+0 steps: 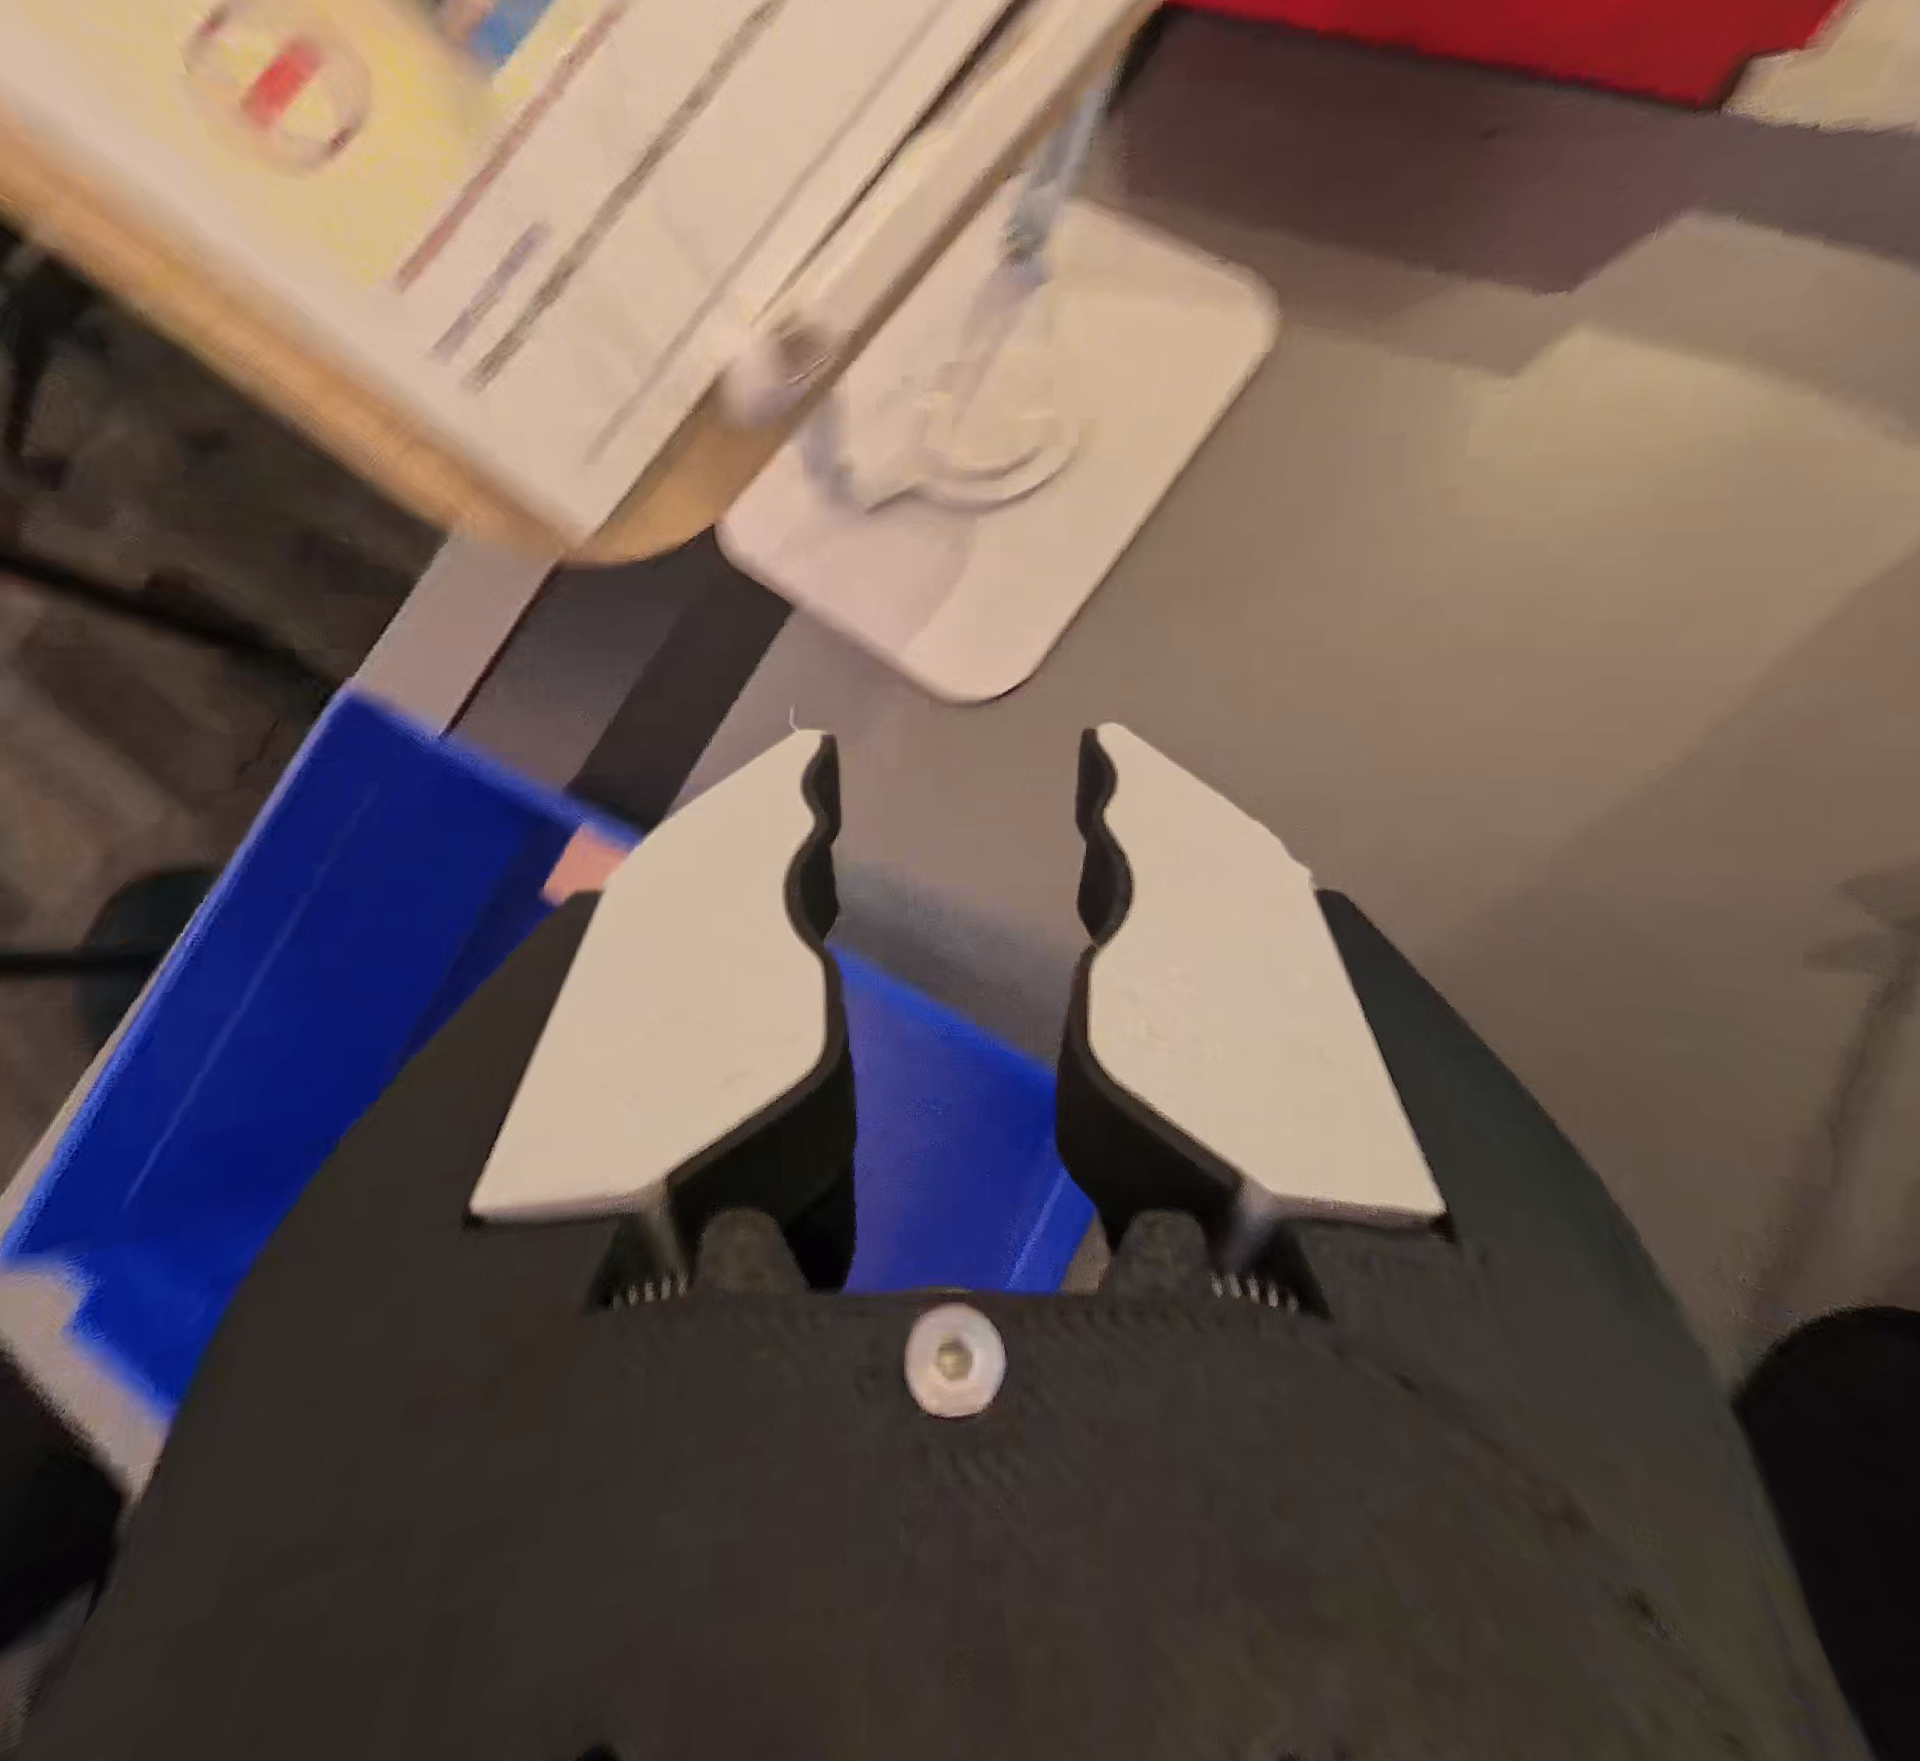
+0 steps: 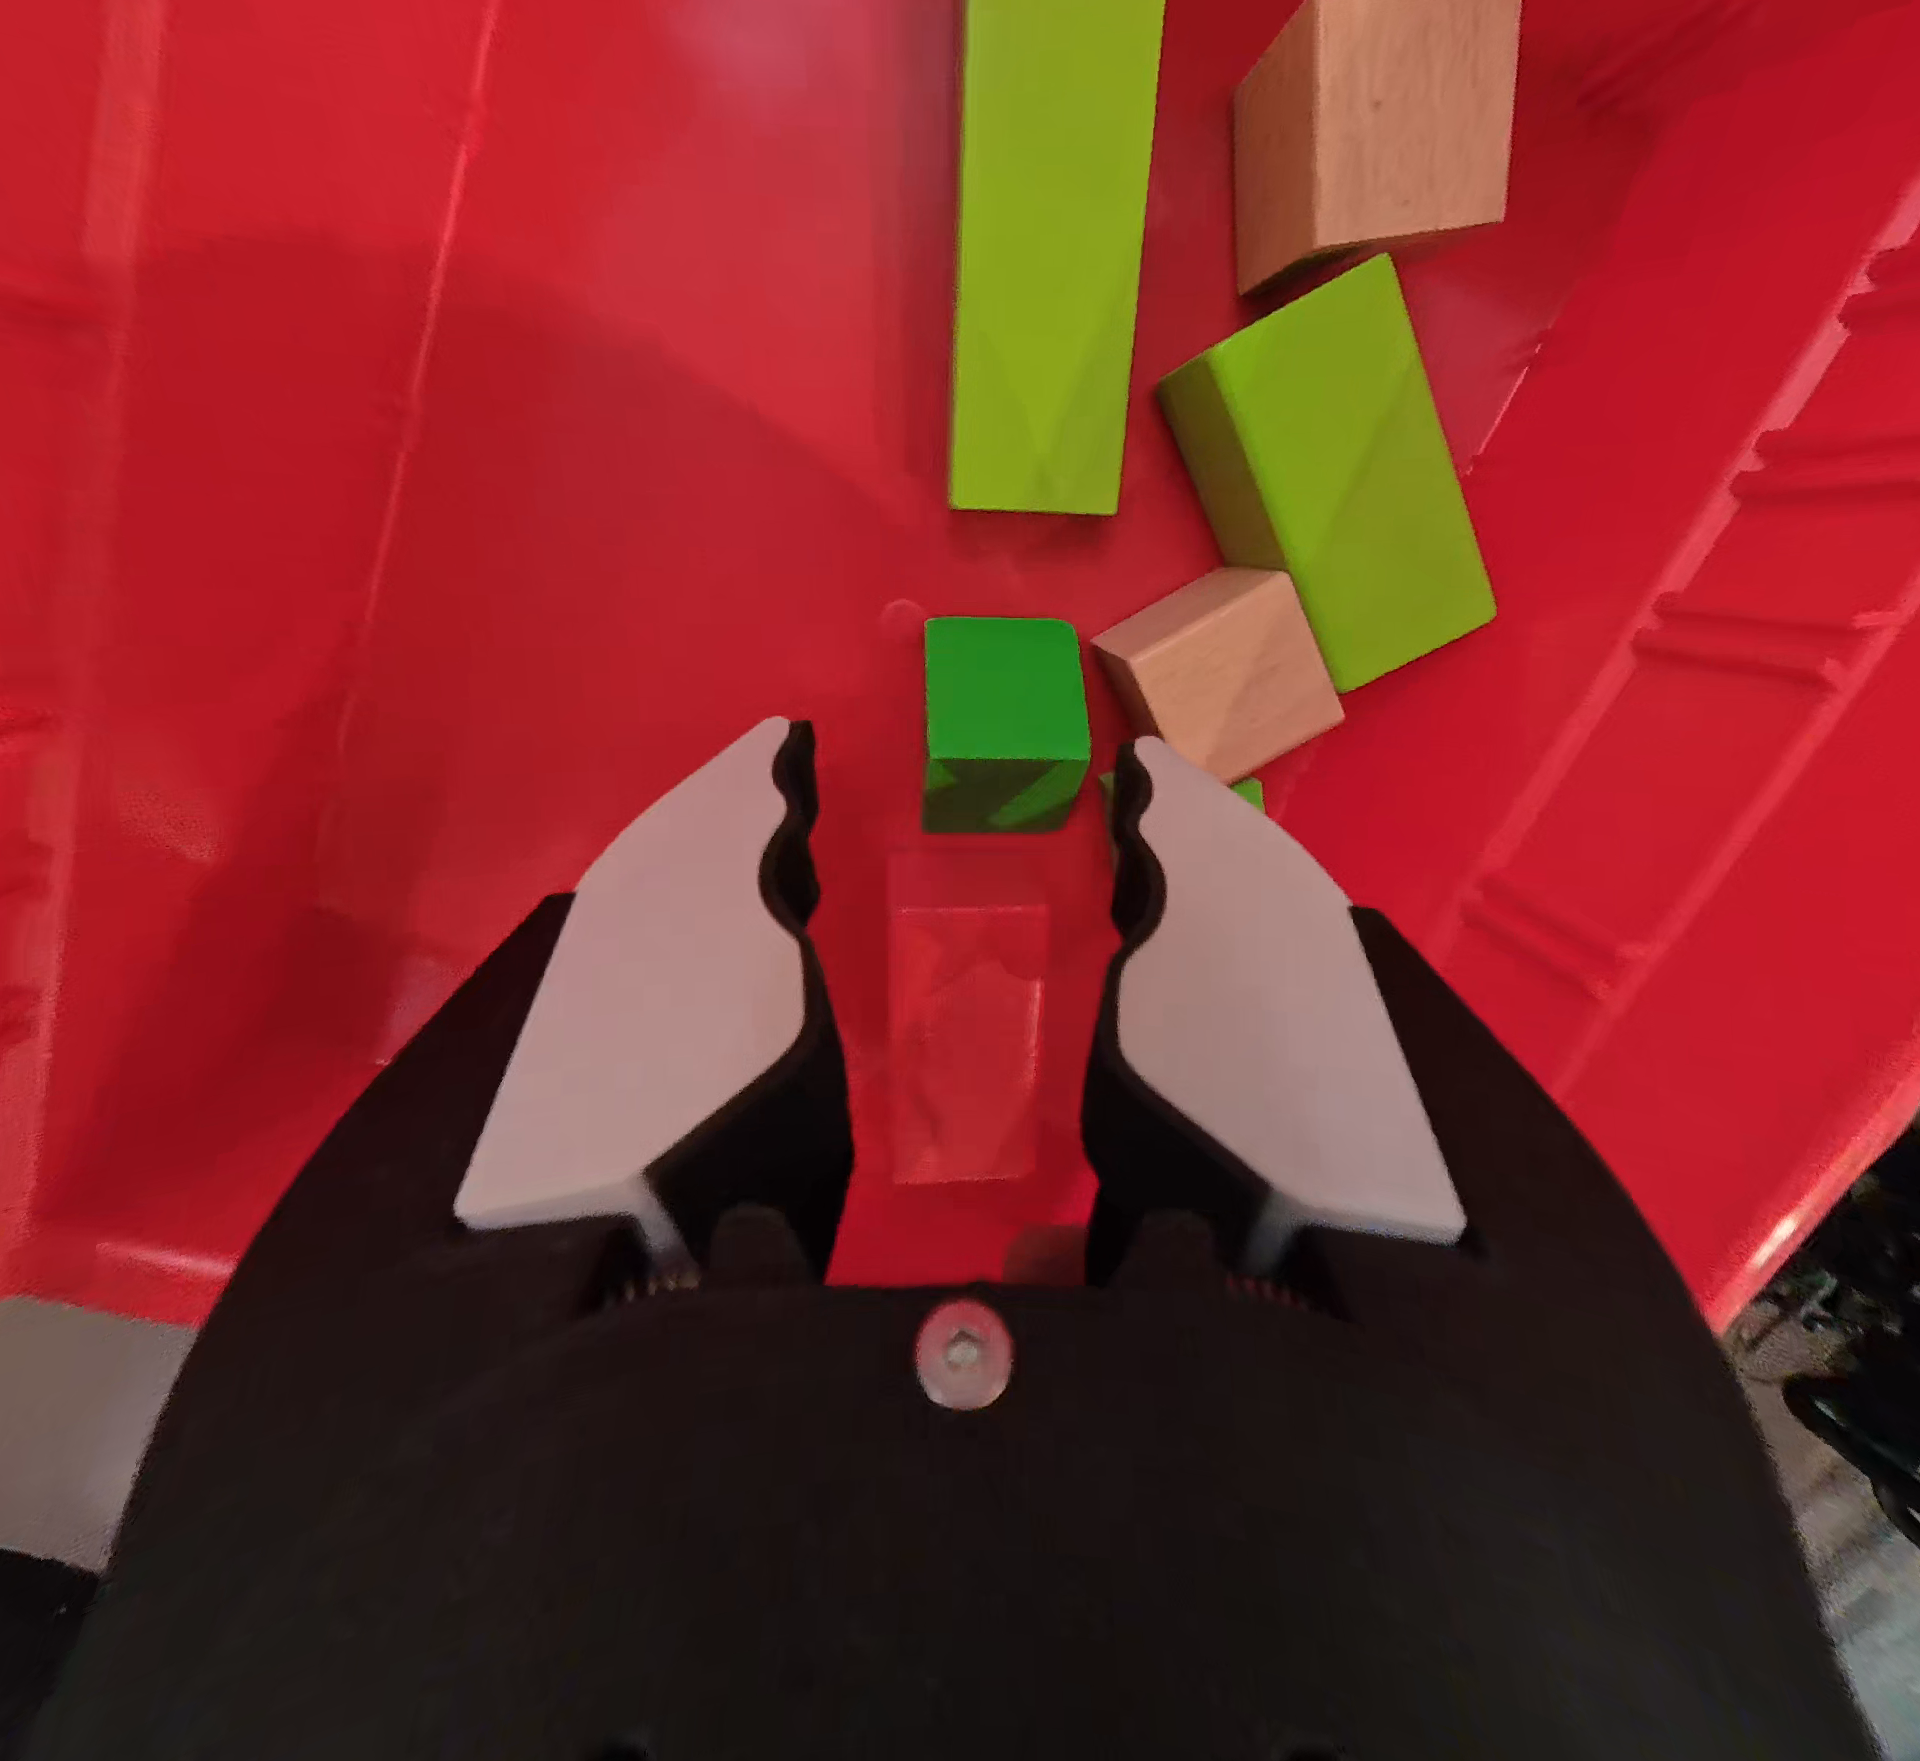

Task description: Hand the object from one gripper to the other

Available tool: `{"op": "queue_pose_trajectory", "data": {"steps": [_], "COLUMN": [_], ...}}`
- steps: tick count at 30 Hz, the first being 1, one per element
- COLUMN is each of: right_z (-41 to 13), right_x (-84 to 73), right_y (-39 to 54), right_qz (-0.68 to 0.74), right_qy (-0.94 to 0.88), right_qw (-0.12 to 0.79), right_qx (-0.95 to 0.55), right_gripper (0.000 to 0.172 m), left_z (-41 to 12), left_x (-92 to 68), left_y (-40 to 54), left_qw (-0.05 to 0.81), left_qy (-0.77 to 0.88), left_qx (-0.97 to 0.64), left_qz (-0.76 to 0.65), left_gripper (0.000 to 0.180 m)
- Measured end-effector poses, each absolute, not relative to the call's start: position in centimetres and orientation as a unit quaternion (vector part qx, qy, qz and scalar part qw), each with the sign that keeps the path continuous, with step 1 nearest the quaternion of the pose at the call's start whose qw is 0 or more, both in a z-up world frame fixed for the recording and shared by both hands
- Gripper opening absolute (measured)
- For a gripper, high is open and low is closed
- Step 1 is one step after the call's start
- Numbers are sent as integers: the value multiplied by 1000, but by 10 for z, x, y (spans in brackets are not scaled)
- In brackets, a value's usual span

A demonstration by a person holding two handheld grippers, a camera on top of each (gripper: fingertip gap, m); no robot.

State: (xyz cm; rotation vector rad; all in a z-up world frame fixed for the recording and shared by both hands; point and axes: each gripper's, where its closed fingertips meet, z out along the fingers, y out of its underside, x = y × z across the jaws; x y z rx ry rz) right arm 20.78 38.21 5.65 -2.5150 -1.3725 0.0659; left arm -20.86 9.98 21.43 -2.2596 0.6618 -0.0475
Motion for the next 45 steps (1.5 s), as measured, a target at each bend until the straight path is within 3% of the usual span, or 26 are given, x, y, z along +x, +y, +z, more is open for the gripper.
{"op": "queue_pose_trajectory", "data": {"steps": [4,9,15,22,25,28,32,38,41,45], "right_z": [68,80,90,97,98,98,113,188,251,302], "right_x": [205,202,197,188,183,180,170,129,82,2], "right_y": [377,371,364,360,360,360,358,330,283,190], "right_qz": [29,32,30,27,28,24,30,91,170,348], "right_qy": [-482,-488,-493,-499,-501,-502,-512,-554,-600,-649], "right_qw": [157,169,172,173,173,174,201,323,393,404], "right_qx": [-862,-856,-853,-849,-848,-847,-835,-762,-676,-543], "right_gripper": [51,48,47,46,46,45,45,44,43,43], "left_z": [196,147,85,62,52,34,48,135,197,259], "left_x": [-293,-343,-378,-371,-363,-364,-374,-359,-307,-217], "left_y": [103,127,156,174,175,173,174,148,130,114], "left_qw": [372,329,263,268,248,207,240,393,493,566], "left_qy": [178,202,256,303,325,342,295,205,193,227], "left_qx": [-911,-922,-930,-914,-911,-916,-924,-895,-840,-774], "left_qz": [23,28,30,-42,-56,-40,-34,-54,-117,-173], "left_gripper": [47,55,51,42,47,37,36,36,36,36]}}
